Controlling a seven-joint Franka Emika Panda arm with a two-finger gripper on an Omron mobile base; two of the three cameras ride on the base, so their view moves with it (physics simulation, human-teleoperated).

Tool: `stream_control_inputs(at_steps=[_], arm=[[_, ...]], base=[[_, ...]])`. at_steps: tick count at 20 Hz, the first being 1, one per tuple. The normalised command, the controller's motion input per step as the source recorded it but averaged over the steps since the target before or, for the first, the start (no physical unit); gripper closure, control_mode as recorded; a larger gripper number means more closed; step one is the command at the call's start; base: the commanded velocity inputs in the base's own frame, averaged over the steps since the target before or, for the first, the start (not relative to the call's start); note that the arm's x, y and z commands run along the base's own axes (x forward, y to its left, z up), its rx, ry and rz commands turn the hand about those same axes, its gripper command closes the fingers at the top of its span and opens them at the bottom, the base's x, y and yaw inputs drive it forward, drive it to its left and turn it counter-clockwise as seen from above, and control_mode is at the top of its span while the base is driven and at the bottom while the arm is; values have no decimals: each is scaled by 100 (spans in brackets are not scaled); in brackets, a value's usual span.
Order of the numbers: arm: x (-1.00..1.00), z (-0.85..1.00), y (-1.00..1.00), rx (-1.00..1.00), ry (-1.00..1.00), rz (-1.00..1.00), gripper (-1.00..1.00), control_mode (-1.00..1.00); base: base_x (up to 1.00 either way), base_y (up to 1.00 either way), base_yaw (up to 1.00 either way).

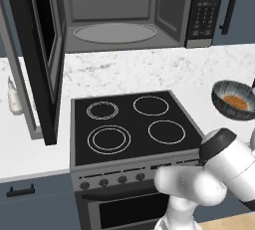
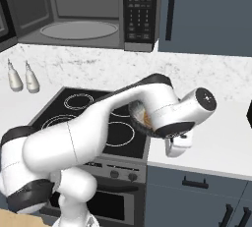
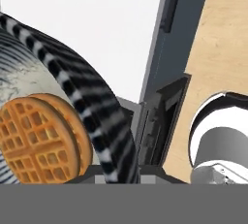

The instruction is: Open the microwave, place the bowl with waffle inside the microwave, then close the microwave door and turn it on.

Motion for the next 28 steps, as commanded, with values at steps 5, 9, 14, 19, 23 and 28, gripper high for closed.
stream_control_inputs(at_steps=[5, 9, 14, 19, 23, 28], arm=[[0, 44, 92, -4, 0, 12, 100, -100], [0, 17, 90, 0, -4, 14, 100, -100], [0, 40, 84, -1, -3, 9, 100, -100], [0, 56, 79, 0, -9, 6, 100, -100], [0, 63, 75, 0, -16, 3, 100, -100], [0, 72, 69, 0, -15, 3, 100, -100]], base=[[0, 0, 0], [0, 0, 0], [0, 0, 0], [0, 0, 0], [0, 0, 0], [0, 0, 0]])
